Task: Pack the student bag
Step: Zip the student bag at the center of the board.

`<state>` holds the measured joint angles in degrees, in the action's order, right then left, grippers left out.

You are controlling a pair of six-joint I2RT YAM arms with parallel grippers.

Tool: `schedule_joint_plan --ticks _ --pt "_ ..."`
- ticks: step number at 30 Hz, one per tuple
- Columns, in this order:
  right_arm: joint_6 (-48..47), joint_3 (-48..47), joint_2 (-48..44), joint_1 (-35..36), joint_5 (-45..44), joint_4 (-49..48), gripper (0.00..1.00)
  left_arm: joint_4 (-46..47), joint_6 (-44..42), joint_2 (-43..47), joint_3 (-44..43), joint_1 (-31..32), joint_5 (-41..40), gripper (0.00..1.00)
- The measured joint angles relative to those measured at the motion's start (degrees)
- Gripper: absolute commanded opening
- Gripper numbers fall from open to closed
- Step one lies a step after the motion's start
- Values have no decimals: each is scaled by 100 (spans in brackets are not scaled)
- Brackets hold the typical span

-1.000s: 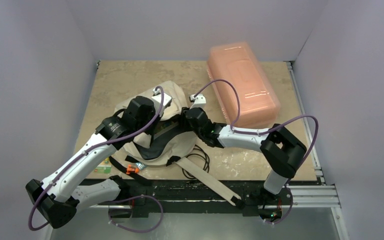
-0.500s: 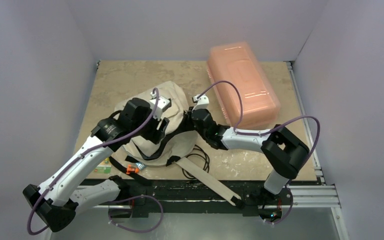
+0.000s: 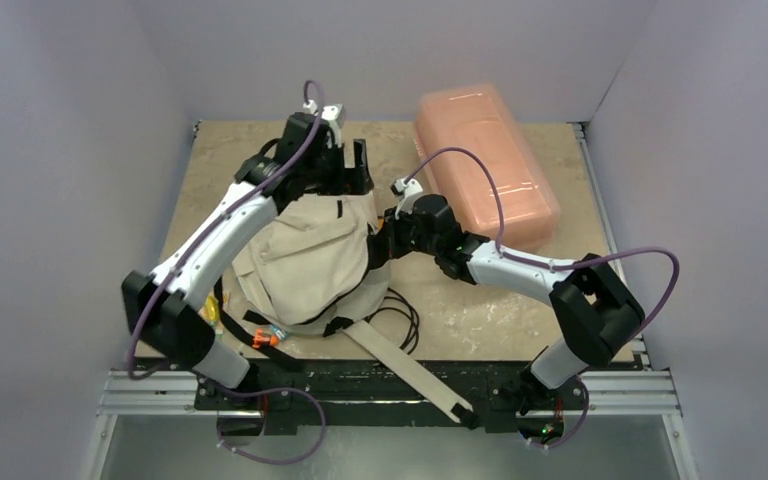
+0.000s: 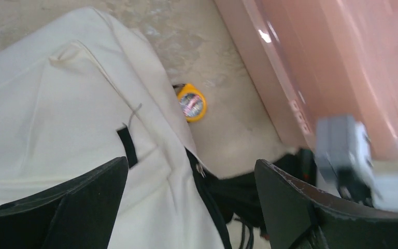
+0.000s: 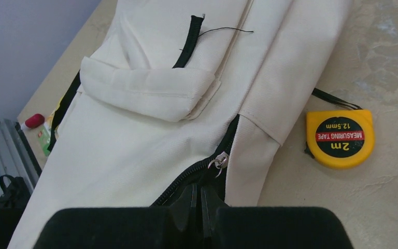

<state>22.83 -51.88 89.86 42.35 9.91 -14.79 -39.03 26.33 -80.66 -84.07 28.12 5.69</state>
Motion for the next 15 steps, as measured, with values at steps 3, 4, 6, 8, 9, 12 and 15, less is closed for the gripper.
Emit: schedule_joint_plan --ticks 3,4,6,8,9,12,15 --pt "0 0 0 -7 168 68 0 59 13 -1139 -544 -2 -599 94" --pt "0 0 0 -11 201 79 0 39 0 -1375 -570 -2 -793 93" --pt "0 0 0 -26 262 79 0 -76 -61 -1707 -573 -2 -1132 90" --pt "0 0 0 -44 299 70 0 -166 -136 -1915 -573 -2 -1394 90" --pt "0 0 -2 -48 308 66 0 -188 -192 -2011 -579 4 -1530 90" --pt "-13 0 -2 -48 308 68 0 -238 -295 -2258 -730 61 -1858 94" --pt "-48 0 -2 -48 306 72 0 -114 -354 -2551 -944 238 -2188 97"
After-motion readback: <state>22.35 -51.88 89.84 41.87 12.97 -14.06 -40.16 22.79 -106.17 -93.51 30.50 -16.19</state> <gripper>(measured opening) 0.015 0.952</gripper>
